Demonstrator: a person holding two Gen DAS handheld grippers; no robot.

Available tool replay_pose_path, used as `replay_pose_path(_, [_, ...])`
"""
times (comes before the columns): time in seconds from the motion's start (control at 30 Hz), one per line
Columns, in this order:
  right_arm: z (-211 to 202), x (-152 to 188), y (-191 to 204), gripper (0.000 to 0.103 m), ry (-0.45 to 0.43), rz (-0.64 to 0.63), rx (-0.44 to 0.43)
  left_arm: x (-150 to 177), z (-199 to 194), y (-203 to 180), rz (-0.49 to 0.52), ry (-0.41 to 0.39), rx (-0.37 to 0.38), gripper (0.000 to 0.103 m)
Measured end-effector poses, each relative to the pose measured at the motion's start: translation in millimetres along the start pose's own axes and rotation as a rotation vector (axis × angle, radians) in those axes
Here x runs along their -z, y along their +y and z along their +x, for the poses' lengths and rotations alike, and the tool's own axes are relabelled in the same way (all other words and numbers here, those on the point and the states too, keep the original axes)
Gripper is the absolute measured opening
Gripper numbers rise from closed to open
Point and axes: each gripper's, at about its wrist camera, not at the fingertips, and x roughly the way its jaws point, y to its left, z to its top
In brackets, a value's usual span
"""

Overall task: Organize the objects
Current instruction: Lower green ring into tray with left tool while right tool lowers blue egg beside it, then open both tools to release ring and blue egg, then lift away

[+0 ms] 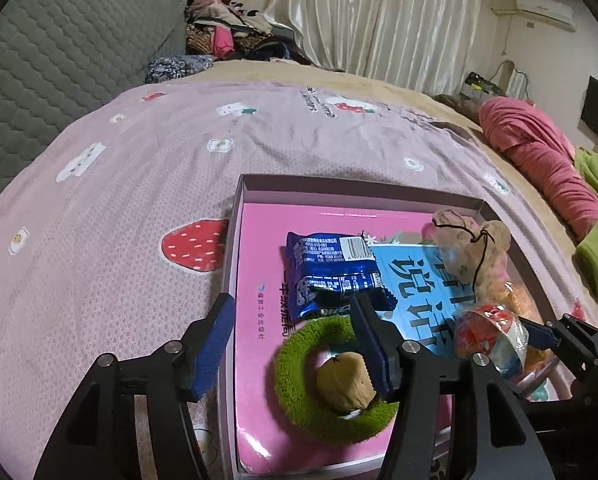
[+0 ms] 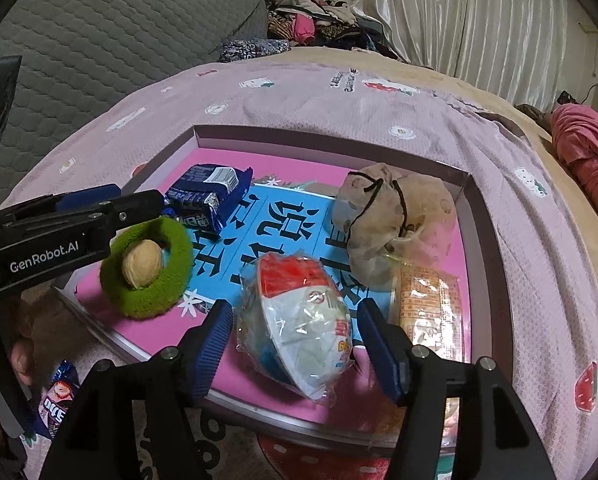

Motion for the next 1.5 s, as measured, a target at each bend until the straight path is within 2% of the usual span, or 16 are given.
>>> replay_pose_path(0.17, [-7.8,-2.3,0.2,0.066,-0.023,0.004,-0.007,-2.4,-7.8,-1.7,0.003,-0.013,0.011,0.063])
replay_pose_path(0.3, [-13.9,-4.1,0.9,0.071,-0.039,0.005,-0.006,-4.2,-16.9,-3.0,0.008,-0.029,0.012,0.064])
replay_pose_path(0.4, [-17.4,-4.6,1.3,0.071,-0.047,0.004,-0.005,-5.5,-24.3,-3.1,0.005,-0.038,0.009,0.072])
replay_pose_path(0.73, [-26.4,-6.8,-0.8,0.072,-0.062,0.016,0.008,-9.2,-39.9,-4.3,0.033,-0.055,-0.061,0.078])
replay_pose_path(0.8, [-33.1,-7.9,-2.6,0.074,-0.074,0.026,0.009,-9.6,-49.4,-7.4,0.052,-0.093,-0.122,0.078])
replay_pose_path(0.87, [-41.2,-7.7,-3.8,0.076,-0.089,0.033,0.002,-8.4,-65.5,-11.5,0.063,-0.181,-0.186,0.081])
replay_pose_path(0.97, [-57.3,-2.9,-6.2,0.077,-0.100,0.050,0.001,-2.7,-81.0,-17.3,0.065,-0.237,-0.215,0.083])
replay_pose_path(1.2, [-108.7,13.4,-0.2,0.083,-0.136,0.061,0.059,20.8,-107.5,-33.0,0.087,-0.162,-0.189,0.084])
replay_pose_path(1.4, [-145.7,17.7,5.2,0.085,-0.143,0.048,0.093,36.7,-137.0,-27.8,0.033,-0.137,-0.157,0.084])
replay_pose_path(1.5, [-163.5,20.0,8.0,0.089,-0.167,0.054,0.102,38.4,-154.4,-24.3,0.006,-0.133,-0.139,0.085])
